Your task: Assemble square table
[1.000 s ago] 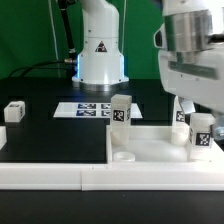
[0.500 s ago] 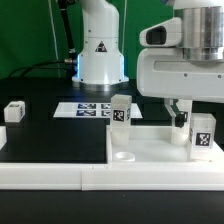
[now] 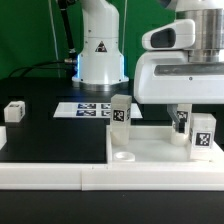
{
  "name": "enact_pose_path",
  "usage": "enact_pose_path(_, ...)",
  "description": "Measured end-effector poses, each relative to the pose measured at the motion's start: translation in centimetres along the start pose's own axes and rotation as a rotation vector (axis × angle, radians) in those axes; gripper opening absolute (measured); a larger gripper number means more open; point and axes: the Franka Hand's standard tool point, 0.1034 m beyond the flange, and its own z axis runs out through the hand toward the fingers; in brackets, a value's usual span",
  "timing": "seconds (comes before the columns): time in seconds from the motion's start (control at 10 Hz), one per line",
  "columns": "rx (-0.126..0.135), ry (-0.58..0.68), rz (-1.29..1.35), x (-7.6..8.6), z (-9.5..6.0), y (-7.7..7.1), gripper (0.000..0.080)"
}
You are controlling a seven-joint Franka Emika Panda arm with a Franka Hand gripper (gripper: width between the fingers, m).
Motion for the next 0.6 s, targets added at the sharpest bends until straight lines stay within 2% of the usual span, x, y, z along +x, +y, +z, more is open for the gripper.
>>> enact_pose_path(0.1, 0.002, -0.001, 0.02, -0.01, 0.0, -0.02, 0.0388)
enact_pose_path(0.2, 0.0, -0.004, 0.129, -0.06, 0.07, 0.16, 0.0294)
enact_pose_path(0.4, 0.0, -0.006, 0.272, -0.03, 0.09, 0.31, 0.0294)
enact_pose_path(0.6, 0.009, -0.015, 0.553, 0.05, 0.06, 0.67, 0.0294)
